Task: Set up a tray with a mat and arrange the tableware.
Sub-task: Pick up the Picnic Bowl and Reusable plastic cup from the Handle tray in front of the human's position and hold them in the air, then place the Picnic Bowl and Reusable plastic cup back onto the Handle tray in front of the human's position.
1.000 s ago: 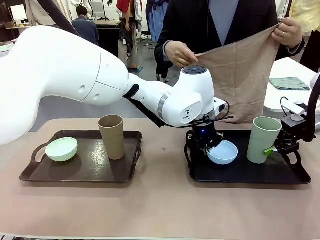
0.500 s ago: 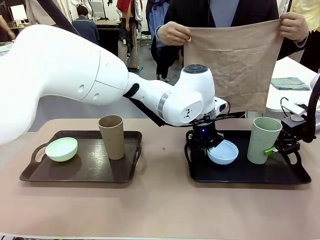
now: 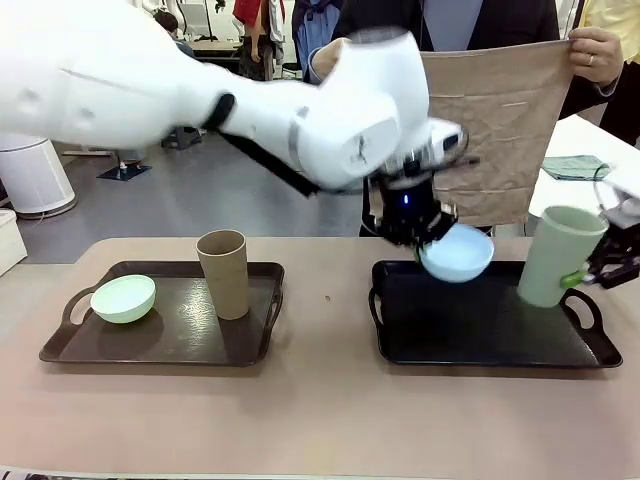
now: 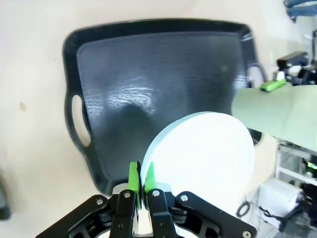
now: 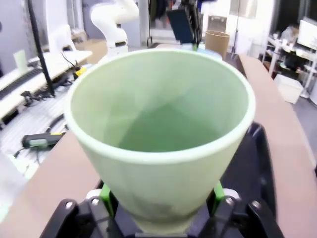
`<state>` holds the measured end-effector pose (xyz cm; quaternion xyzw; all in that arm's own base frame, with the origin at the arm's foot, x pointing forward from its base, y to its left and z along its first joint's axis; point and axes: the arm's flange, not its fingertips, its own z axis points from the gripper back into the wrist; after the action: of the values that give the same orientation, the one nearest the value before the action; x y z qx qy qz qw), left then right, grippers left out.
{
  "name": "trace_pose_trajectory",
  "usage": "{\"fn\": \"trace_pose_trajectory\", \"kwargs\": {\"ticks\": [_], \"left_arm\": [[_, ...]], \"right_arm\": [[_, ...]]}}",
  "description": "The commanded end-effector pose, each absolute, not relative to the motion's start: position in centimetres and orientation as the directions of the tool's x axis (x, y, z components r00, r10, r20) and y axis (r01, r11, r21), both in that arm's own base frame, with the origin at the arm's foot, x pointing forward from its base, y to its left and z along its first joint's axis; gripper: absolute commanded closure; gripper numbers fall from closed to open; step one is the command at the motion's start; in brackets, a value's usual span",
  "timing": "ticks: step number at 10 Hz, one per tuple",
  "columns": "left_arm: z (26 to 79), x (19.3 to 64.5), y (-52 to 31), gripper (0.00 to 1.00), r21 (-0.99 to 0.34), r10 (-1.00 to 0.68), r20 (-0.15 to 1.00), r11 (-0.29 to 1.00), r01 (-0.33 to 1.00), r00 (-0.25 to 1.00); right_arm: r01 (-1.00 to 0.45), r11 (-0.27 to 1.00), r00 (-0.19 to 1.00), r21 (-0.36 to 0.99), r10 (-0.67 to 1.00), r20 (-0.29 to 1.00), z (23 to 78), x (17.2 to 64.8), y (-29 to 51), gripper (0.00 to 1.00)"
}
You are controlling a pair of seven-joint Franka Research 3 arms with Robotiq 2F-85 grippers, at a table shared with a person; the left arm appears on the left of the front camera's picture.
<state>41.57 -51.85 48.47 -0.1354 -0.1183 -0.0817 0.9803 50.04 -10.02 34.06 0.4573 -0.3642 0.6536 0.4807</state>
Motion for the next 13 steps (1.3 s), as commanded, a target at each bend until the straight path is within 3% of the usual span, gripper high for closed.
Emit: {"fn": "trace_pose_trajectory", "kwargs": {"ticks": [1,3,5,6,13], "left_arm": [[52.3,39.6,-49.9,1.00,-0.256,-0.157,0.273,0.939,0.229,0.949],[54.5,39.1,-49.6,1.00,-0.245,-0.149,0.280,0.944,0.221,0.948],[55.7,38.5,-50.2,1.00,-0.248,-0.138,0.296,0.944,0.216,0.945],[55.7,38.5,-50.2,1.00,-0.248,-0.138,0.296,0.944,0.216,0.945],[55.7,38.5,-50.2,1.00,-0.248,-0.138,0.296,0.944,0.216,0.945]], "right_arm": [[-0.961,-0.254,-0.192,-0.112,0.313,0.930,40.1,46.3,-10.0,0.37],[-0.959,-0.237,-0.234,-0.158,0.339,0.911,43.4,45.0,-9.9,0.37],[-0.960,-0.249,-0.209,-0.124,0.352,0.912,43.2,46.0,-9.3,0.37],[-0.951,-0.249,-0.260,-0.184,0.319,0.911,45.2,45.1,-10.5,0.37],[-0.951,-0.249,-0.260,-0.184,0.319,0.911,45.2,45.1,-10.5,0.37]]}}
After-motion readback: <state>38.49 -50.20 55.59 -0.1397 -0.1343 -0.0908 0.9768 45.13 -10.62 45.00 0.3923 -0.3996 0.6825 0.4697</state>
